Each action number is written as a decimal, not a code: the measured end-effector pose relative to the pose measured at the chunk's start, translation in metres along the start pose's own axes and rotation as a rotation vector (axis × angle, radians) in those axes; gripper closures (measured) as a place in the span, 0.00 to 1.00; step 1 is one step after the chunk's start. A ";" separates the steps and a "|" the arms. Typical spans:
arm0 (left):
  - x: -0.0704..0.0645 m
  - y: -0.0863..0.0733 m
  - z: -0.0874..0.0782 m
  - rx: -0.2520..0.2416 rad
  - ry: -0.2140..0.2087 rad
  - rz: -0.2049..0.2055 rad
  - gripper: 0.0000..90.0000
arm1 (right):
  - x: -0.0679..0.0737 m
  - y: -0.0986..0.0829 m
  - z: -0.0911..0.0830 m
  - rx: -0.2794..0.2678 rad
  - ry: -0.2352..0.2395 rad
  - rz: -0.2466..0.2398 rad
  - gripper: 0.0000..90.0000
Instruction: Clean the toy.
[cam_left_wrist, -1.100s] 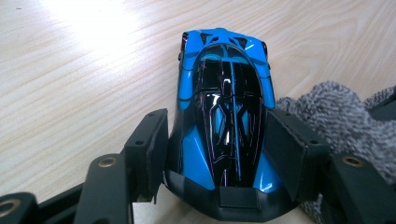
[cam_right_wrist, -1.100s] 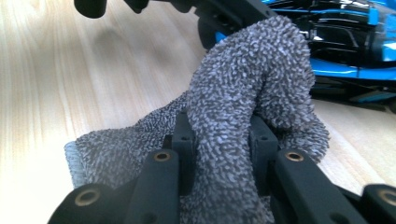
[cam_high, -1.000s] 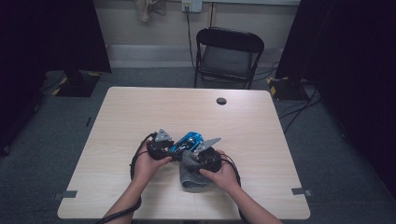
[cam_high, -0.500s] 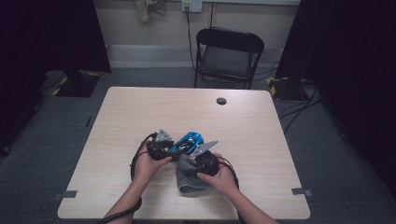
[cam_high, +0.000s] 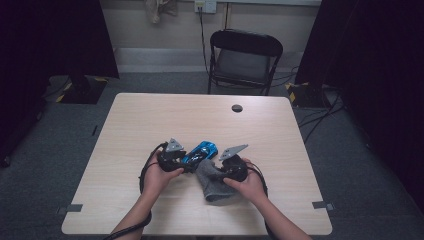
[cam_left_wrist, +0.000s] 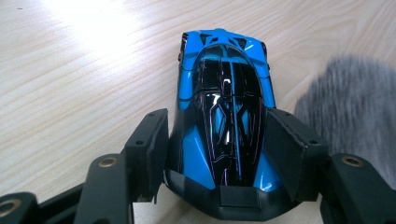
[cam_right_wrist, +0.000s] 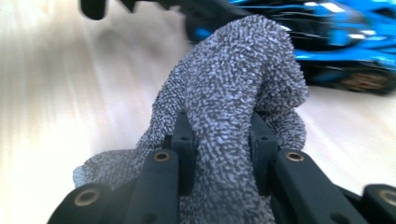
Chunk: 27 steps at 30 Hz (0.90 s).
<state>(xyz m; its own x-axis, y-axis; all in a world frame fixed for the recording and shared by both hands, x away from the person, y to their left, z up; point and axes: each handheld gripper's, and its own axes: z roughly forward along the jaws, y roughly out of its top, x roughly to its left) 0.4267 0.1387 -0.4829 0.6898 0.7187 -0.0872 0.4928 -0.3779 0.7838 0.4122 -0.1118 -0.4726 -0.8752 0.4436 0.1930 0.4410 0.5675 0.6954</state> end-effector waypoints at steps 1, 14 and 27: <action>0.000 0.000 0.000 0.000 0.000 0.001 0.45 | -0.004 -0.001 -0.004 -0.005 -0.012 0.008 0.78; 0.000 0.000 0.000 0.003 -0.001 0.006 0.46 | -0.045 -0.007 -0.018 -0.018 -0.136 0.103 0.78; 0.000 0.000 0.000 0.003 0.000 0.005 0.46 | -0.042 0.002 0.003 0.005 -0.140 0.100 0.78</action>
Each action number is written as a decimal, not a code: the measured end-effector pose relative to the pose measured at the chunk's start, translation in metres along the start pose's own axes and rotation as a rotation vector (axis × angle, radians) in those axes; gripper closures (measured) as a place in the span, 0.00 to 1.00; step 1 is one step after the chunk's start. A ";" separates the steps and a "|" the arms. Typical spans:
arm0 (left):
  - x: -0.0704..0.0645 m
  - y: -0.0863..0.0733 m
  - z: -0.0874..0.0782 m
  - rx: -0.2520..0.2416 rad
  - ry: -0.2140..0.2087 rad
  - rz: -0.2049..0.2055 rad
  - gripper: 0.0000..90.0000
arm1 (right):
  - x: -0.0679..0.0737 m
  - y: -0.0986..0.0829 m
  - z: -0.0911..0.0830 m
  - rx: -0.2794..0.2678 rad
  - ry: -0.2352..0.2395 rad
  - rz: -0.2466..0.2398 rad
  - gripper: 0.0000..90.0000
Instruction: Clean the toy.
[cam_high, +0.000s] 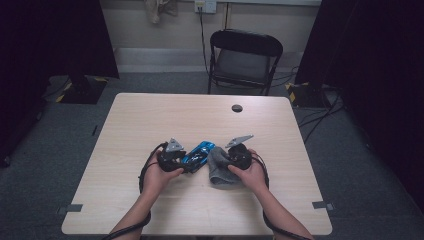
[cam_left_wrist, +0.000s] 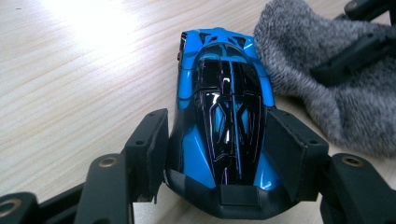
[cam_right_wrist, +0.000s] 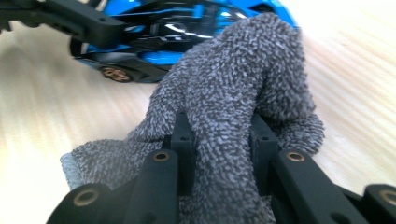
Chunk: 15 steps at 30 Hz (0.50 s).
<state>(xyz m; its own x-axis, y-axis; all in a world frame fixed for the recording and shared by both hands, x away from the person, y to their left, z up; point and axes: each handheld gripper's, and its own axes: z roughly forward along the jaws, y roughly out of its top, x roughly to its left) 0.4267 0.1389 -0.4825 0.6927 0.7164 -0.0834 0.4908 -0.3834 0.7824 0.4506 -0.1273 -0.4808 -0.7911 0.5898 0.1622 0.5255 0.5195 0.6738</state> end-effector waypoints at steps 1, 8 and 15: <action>0.000 0.000 0.000 0.000 -0.001 -0.002 0.46 | 0.003 0.000 0.001 -0.001 0.008 -0.007 0.78; 0.000 0.000 0.000 -0.001 0.001 -0.002 0.46 | 0.028 0.001 0.009 0.014 0.069 -0.079 0.78; -0.001 0.000 0.000 0.004 0.004 -0.002 0.46 | 0.052 0.001 0.015 0.026 0.123 -0.129 0.78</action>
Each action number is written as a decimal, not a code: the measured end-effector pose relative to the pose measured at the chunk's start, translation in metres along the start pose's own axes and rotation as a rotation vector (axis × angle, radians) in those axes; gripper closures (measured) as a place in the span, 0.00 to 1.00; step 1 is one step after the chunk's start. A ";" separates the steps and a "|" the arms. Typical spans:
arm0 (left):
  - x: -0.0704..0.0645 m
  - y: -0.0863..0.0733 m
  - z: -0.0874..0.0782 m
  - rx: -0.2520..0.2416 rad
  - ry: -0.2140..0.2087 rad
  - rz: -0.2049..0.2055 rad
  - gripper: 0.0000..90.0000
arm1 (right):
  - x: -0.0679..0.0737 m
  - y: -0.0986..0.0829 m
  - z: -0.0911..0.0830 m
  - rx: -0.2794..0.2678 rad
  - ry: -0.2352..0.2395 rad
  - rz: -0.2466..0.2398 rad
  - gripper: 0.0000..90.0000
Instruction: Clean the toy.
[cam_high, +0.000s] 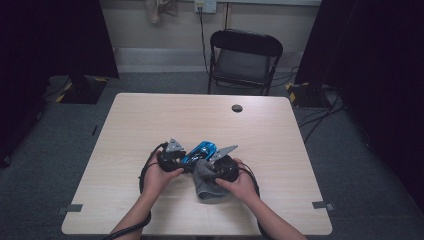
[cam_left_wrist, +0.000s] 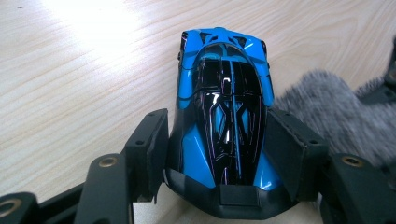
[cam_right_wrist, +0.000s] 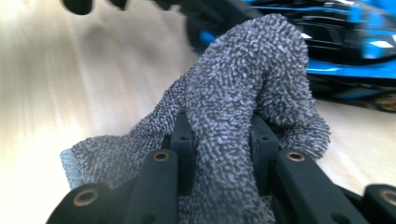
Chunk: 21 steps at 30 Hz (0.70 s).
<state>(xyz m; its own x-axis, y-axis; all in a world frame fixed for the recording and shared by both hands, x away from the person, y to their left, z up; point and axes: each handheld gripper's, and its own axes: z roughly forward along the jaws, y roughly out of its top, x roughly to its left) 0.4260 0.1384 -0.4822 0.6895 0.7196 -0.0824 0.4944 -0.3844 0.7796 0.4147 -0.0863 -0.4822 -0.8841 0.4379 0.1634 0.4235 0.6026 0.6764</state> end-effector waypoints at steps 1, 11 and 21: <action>0.000 0.000 0.000 -0.001 0.001 0.001 0.46 | 0.003 0.000 0.001 -0.002 0.007 0.000 0.78; -0.001 0.000 0.000 -0.003 0.005 0.000 0.46 | 0.016 -0.001 0.004 -0.004 0.066 -0.022 0.78; -0.004 0.001 -0.001 -0.001 0.025 0.013 0.45 | 0.006 -0.007 -0.014 -0.020 0.030 0.017 0.77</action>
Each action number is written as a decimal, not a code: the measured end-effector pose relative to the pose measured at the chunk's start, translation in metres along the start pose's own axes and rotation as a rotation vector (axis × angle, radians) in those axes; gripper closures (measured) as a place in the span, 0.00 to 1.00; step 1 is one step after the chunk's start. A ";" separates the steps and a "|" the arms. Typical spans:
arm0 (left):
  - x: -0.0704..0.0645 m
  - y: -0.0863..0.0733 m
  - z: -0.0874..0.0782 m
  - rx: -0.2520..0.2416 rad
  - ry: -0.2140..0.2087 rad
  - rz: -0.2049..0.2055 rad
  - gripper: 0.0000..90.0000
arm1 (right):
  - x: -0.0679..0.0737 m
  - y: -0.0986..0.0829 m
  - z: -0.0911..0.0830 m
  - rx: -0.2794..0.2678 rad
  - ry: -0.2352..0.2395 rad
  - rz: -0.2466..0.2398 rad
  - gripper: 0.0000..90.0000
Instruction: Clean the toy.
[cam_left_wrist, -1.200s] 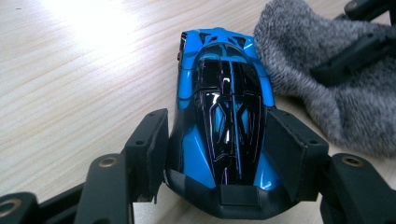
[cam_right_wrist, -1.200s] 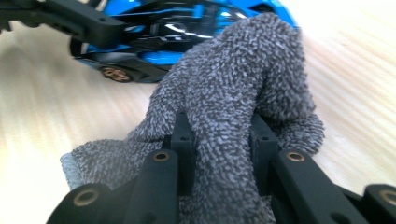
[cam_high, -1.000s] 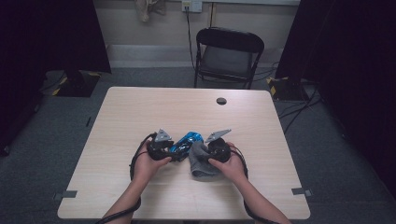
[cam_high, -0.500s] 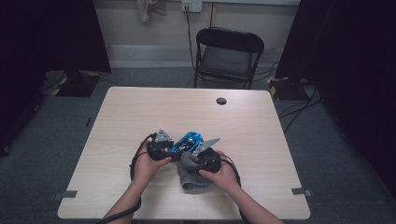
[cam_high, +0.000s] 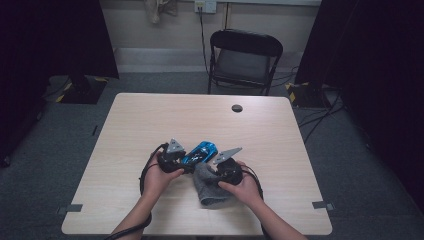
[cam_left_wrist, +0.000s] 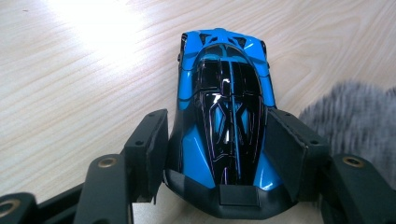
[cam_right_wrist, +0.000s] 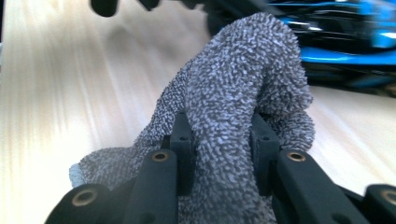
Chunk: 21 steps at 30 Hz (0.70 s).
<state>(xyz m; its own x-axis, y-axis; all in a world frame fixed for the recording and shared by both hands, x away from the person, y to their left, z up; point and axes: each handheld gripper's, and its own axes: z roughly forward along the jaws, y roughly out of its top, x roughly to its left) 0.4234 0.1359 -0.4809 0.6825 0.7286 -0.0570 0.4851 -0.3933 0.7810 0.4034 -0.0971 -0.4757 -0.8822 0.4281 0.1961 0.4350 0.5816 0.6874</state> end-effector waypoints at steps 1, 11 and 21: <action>0.000 0.001 0.000 0.005 0.007 0.009 0.45 | -0.001 -0.001 -0.002 -0.001 -0.010 0.001 0.77; -0.011 0.010 -0.012 -0.008 0.008 -0.007 0.34 | -0.012 -0.013 -0.021 -0.025 -0.126 0.053 0.60; -0.043 0.019 -0.026 -0.028 -0.054 0.016 0.34 | -0.017 -0.018 -0.065 -0.121 -0.202 0.105 0.36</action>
<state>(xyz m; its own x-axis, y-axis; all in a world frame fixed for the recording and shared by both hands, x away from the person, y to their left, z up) 0.3887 0.1120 -0.4474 0.7190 0.6906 -0.0778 0.4591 -0.3879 0.7992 0.3988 -0.1595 -0.4459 -0.7739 0.6186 0.1358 0.4871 0.4443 0.7519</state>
